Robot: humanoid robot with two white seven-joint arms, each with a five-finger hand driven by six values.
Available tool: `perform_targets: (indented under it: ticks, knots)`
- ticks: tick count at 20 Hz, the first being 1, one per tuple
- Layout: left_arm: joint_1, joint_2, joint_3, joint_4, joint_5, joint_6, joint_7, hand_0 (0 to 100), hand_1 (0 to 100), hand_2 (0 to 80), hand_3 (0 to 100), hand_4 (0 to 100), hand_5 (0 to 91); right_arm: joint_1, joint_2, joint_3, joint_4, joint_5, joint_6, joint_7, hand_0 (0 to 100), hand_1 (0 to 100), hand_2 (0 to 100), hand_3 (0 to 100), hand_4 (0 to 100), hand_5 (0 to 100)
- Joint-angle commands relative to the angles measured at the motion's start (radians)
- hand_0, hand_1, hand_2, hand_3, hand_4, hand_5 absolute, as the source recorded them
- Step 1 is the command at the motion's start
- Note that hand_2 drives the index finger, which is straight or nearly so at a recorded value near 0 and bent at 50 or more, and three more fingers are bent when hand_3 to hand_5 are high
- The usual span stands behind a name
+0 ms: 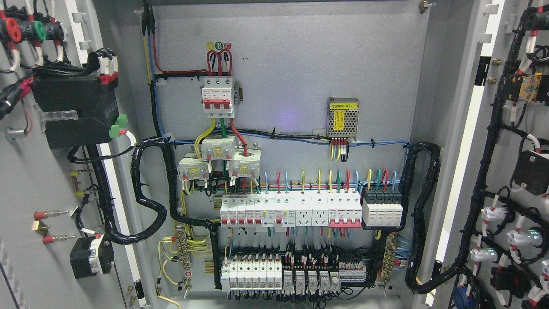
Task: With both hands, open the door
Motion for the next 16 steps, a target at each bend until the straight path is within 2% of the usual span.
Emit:
perform_targets:
  ticks: [1,6,10,16]
  knots:
    - [0.011,0.101,0.013,-0.251,0.066,-0.084,0.001,0,0,0.0,0,3,0.0,0.115,-0.096,-0.109,-0.073,0.0,-0.08,0.001,0,0,0,0,0,0]
    - [0.005,0.157,0.028,-0.304,0.184,-0.158,0.001,0,0,0.0,0,3,0.0,0.164,-0.105,-0.168,-0.092,-0.002,-0.144,0.001,0,0,0,0,0,0]
    - [0.002,0.166,0.027,-0.332,0.187,-0.218,0.001,0,0,0.0,0,3,0.0,0.182,-0.131,-0.21,-0.093,-0.003,-0.224,-0.001,0,0,0,0,0,0]
    - [-0.004,0.181,0.03,-0.373,0.187,-0.301,0.001,0,0,0.0,0,3,0.0,0.184,-0.201,-0.267,-0.095,-0.016,-0.235,-0.001,0,0,0,0,0,0]
